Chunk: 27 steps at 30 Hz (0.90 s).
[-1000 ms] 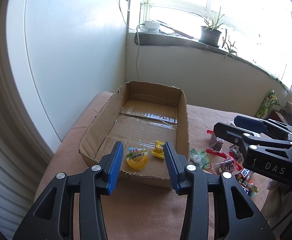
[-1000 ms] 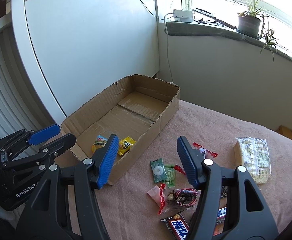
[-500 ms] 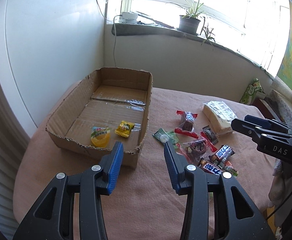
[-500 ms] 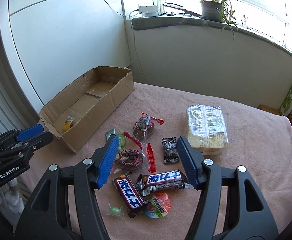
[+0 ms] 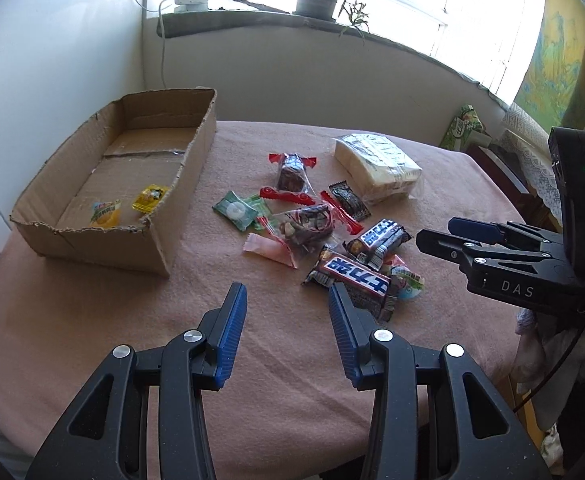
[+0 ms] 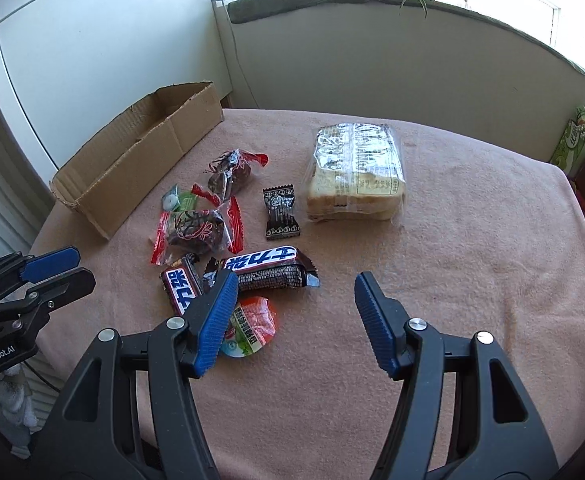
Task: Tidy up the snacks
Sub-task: 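Grasp the small green wrapped candy with the left gripper while the right gripper grasps the red-and-white wrapped candy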
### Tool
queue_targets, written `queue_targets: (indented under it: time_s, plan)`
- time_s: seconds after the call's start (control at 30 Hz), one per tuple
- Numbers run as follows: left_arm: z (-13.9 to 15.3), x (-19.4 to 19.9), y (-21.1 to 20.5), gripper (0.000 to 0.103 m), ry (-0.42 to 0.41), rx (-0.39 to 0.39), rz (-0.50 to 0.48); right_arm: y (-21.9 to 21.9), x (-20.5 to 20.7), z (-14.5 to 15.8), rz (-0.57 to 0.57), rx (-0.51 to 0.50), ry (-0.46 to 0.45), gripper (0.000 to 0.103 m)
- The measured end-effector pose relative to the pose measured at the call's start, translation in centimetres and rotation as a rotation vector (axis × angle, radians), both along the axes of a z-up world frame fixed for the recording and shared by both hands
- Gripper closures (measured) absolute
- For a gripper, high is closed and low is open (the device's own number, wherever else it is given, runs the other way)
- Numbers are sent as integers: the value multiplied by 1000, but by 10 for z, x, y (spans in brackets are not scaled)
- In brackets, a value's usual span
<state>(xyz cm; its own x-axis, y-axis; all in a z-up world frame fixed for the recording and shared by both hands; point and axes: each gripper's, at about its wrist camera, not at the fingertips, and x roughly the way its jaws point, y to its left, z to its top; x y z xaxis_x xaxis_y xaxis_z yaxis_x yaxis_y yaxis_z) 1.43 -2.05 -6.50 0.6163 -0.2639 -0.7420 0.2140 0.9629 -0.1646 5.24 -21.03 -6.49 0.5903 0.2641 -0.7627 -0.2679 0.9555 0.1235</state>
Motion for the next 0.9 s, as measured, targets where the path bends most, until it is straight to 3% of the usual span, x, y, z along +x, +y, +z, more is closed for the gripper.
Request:
queue_targets:
  time_s: [0.33, 0.63, 0.73, 0.9]
  plan:
    - [-21, -3, -29, 62, 63, -8, -77, 4, -5, -25, 7, 19, 62, 40]
    - [-34, 0, -38, 62, 93, -12, -109, 11, 3, -32, 15, 50, 81, 45]
    - [-39, 2, -38, 62, 104, -16, -112, 20, 3, -35, 38, 44, 88, 56]
    - [-43, 5, -40, 62, 99, -11, -120, 24, 4, -39, 38, 36, 89, 56]
